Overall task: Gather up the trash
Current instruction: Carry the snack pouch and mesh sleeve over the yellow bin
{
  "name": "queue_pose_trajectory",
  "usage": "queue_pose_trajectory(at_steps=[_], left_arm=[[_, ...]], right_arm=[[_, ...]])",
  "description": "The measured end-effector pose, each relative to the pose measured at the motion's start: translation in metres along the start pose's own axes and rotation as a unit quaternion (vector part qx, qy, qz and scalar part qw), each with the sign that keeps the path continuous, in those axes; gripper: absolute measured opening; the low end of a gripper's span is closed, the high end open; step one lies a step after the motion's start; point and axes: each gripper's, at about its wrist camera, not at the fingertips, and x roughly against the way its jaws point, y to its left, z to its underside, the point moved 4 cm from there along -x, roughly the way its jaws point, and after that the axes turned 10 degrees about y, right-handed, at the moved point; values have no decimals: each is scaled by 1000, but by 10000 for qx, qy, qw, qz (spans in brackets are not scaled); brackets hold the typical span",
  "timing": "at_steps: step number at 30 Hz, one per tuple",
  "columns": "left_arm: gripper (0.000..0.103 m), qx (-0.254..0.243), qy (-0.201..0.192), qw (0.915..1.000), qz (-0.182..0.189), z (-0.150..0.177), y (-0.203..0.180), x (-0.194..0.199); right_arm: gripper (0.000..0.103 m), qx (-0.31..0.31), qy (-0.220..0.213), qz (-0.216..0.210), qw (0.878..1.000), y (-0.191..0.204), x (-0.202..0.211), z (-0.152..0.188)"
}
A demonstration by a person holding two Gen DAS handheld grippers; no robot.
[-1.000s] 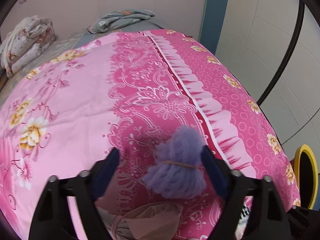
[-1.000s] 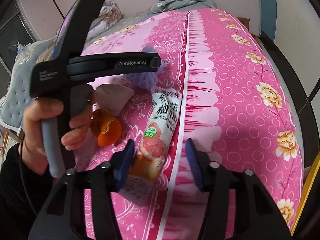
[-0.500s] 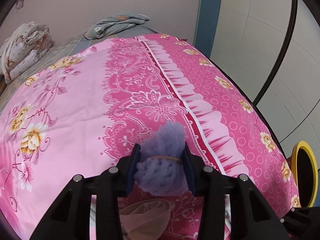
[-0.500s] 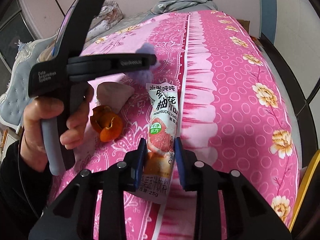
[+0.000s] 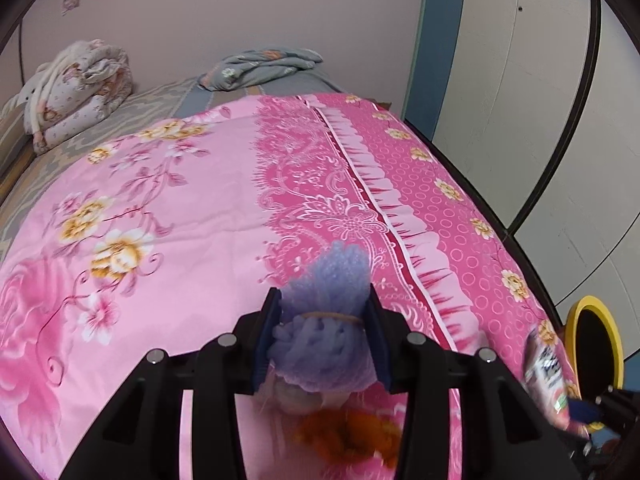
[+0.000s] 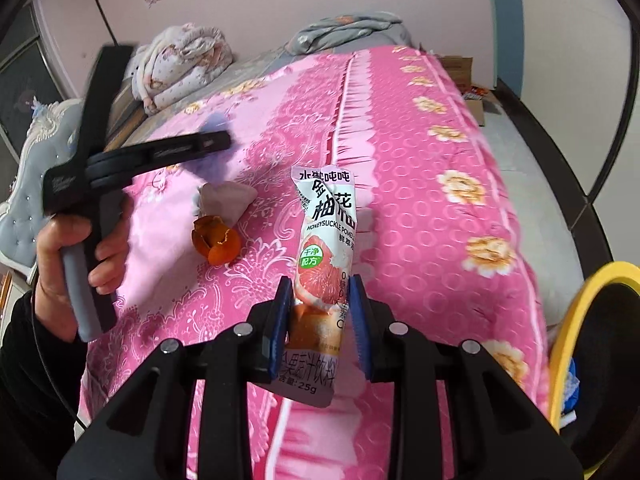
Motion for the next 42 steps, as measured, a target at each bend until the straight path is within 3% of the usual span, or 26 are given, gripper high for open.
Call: queue_pose_trajectory(at_steps=[8, 14, 27, 42], left_arm=[[39, 258, -215, 9993, -147, 32, 19, 53], [39, 450, -343, 9984, -7, 56, 13, 84], [39, 31, -705, 9974, 133, 71, -82, 132], [39, -607, -1093, 9909, 488, 50, -177, 167]], right_arm=[[27, -256, -385, 120, 9989, -25, 44, 21], [28, -380, -748, 232, 9962, -41, 81, 34], [28, -793, -1261, 433, 9879, -85, 141, 51], [28, -1380, -2019, 850, 9659, -155, 223, 57]])
